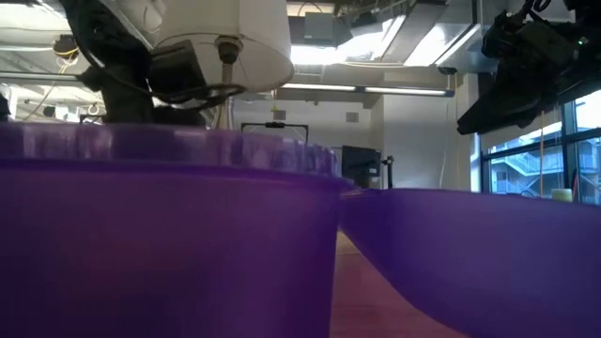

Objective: Pick & place school supplies into a supply box
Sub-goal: Put the yellow pen into the violet supply box

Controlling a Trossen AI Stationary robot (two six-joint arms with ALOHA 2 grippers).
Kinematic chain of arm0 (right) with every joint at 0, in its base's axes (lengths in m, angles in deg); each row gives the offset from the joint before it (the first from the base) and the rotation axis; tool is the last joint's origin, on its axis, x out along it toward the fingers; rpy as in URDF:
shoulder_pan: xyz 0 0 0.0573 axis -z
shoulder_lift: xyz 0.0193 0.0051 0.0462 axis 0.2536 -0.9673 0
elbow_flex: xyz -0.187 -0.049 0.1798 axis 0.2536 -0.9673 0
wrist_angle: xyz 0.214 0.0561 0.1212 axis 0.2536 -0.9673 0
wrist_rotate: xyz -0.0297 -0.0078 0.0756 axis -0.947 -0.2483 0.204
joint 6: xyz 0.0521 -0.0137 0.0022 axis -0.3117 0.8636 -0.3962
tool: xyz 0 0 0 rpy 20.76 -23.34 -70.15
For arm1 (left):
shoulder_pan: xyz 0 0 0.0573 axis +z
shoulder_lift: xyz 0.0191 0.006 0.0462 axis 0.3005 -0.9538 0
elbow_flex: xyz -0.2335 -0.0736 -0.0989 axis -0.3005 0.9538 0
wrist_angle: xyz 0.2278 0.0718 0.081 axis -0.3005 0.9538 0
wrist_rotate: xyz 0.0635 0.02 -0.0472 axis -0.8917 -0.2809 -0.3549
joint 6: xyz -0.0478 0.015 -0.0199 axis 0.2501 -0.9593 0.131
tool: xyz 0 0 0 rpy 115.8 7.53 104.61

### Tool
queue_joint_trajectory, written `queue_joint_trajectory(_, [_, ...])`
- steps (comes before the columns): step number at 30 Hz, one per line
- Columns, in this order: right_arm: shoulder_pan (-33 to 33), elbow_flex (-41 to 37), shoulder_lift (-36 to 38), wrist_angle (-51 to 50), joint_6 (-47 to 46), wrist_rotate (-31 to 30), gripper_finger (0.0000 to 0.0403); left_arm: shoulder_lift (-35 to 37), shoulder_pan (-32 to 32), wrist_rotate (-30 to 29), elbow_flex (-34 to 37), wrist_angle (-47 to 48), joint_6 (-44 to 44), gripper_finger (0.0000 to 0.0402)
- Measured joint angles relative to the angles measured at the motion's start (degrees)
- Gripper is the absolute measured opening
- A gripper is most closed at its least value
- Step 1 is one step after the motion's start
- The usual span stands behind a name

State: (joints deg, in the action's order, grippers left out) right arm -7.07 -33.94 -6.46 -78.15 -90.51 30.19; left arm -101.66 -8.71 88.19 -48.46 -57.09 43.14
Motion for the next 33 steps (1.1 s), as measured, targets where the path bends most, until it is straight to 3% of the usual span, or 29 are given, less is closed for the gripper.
queue_joint_trajectory(11, [0.0,0.0,0.0,0.0,0.0,0.0,0.013,5.2,-11.6,1.4,-7.5,-2.2,3.3,0.0028])
queue_joint_trajectory(16, [0.0,0.0,0.0,0.0,0.1,0.0,0.013,3.8,-20.0,0.6,-12.8,-3.9,-4.1,0.0034])
queue_joint_trajectory(22, [0.0,0.0,0.0,0.0,2.1,0.0,0.013,-1.9,-27.4,-4.6,-20.3,-4.0,-12.5,0.0032])
queue_joint_trajectory(33, [0.0,0.0,0.0,0.1,2.8,0.0,0.013,-18.7,-33.9,-1.6,-30.9,-3.9,-33.3,0.0033])
